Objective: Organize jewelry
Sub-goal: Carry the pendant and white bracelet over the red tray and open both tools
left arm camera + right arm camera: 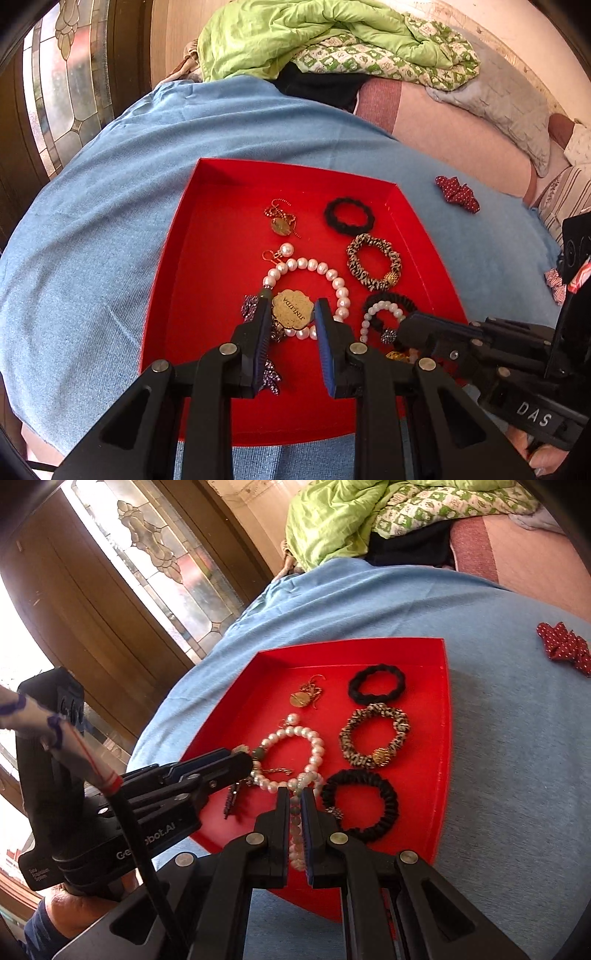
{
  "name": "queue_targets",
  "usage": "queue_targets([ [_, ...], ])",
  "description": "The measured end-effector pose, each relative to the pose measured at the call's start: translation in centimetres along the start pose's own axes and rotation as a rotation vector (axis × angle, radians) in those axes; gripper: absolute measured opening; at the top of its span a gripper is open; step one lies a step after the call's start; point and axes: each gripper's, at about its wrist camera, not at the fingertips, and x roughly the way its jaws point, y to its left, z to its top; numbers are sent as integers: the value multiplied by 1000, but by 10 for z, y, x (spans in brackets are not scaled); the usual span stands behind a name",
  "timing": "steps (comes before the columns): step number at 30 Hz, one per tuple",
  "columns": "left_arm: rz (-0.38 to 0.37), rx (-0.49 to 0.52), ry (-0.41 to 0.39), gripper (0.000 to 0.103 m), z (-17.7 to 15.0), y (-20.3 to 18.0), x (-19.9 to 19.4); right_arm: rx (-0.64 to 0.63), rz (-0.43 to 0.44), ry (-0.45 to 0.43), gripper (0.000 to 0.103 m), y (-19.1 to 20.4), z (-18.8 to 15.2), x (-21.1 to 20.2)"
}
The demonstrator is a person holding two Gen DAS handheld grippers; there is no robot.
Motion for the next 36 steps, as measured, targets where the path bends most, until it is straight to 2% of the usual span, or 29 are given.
queue_targets([
  [14,35,20,15,23,-2,-1,2,4,-53,29,7,-8,-4,11],
  [36,71,22,35,23,-3,-2,9,-15,-78,23,7,-7,-5,11],
])
